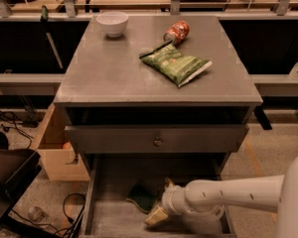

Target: Pick sponge from middle drawer and place on counter

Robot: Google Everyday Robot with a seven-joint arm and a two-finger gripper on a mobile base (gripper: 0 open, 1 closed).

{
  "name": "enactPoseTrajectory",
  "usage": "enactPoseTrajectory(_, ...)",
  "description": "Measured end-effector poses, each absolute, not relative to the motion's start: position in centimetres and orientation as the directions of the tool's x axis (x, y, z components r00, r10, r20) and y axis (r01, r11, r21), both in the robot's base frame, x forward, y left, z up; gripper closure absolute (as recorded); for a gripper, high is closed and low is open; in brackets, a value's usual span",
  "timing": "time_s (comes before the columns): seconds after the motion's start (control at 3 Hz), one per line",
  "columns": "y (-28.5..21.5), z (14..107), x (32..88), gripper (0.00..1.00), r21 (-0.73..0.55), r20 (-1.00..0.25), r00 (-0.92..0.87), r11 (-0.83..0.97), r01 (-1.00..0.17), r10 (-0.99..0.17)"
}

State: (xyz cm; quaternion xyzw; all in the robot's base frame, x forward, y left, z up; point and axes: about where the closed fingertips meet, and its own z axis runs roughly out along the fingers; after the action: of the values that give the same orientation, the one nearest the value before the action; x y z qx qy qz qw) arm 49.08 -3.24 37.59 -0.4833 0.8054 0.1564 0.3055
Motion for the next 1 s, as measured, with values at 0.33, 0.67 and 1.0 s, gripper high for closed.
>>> enactPoseTrajectory(0.33,-3.1,36.2,46.8,0.0,-0.013,-0.668,-0.393,0.537,-0.843,-0.633)
enactPoseTrajectory(0.67,-1.9,35.2,45.9,0.04,0.016,-0.7,-0.408,0.559,-0.829,-0.585)
enactPoseTrajectory(1.0,-0.6,36.4,46.1,0.0,0.011,-0.74,-0.379,0.553,-0.833,-0.556)
